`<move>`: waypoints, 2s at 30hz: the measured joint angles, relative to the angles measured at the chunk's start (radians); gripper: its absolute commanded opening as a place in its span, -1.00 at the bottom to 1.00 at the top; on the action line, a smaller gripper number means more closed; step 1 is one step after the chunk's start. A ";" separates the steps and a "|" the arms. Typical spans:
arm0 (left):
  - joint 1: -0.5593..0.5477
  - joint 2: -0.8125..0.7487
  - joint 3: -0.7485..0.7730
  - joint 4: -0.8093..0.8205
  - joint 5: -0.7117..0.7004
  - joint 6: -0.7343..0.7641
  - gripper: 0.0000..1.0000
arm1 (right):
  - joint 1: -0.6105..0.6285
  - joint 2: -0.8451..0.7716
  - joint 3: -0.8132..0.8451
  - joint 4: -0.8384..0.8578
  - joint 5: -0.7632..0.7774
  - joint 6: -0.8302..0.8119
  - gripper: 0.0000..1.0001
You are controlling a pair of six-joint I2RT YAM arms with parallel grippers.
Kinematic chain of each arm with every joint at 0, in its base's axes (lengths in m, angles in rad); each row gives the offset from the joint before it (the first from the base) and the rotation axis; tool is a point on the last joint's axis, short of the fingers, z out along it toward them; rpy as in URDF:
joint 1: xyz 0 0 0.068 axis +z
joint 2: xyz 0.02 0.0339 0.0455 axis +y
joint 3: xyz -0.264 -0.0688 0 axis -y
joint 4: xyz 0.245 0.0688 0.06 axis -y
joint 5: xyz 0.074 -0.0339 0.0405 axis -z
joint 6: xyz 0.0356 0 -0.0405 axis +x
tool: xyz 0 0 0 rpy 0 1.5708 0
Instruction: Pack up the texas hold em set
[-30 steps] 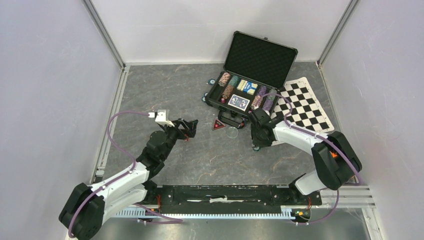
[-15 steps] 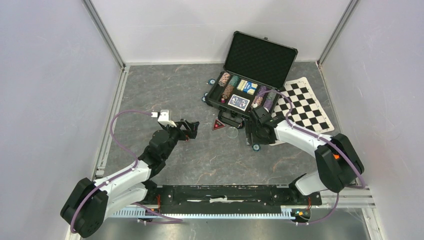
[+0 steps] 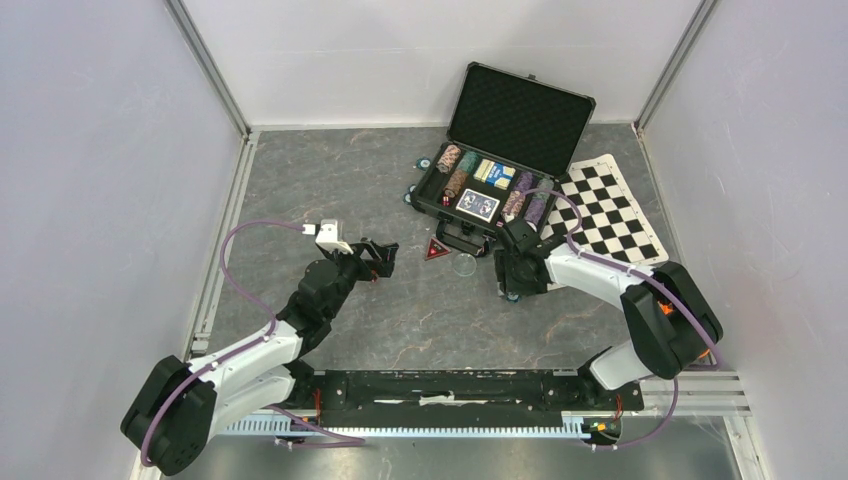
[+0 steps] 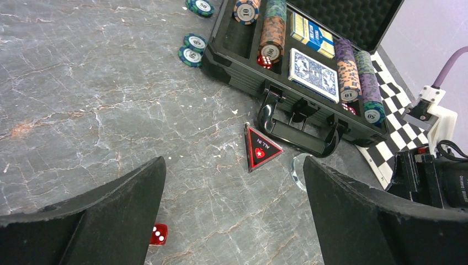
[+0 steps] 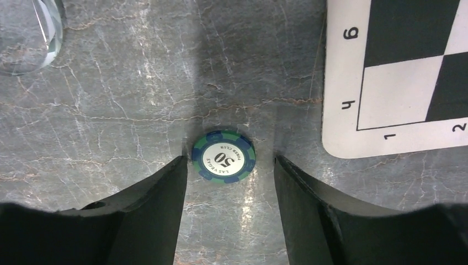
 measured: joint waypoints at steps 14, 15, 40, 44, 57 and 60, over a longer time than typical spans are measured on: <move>0.000 -0.001 0.000 0.000 0.000 0.000 0.99 | -0.002 -0.009 -0.003 0.005 0.011 0.005 -0.25; 0.000 -0.001 0.000 0.000 0.000 0.000 0.99 | -0.002 -0.014 -0.003 0.005 0.008 0.004 -0.25; 0.000 0.521 0.412 -0.016 0.607 -0.402 0.77 | 0.000 -0.253 0.019 0.077 -0.111 -0.192 -0.03; 0.000 0.543 0.438 -0.073 0.621 -0.448 0.86 | 0.000 -0.280 0.016 0.102 -0.124 -0.219 0.17; -0.051 0.169 0.478 -0.828 0.064 -0.271 0.99 | 0.037 -0.205 0.016 0.143 -0.171 -0.255 0.36; -0.095 0.130 0.491 -0.958 -0.045 -0.271 0.99 | 0.038 -0.219 -0.026 0.218 -0.188 -0.259 0.46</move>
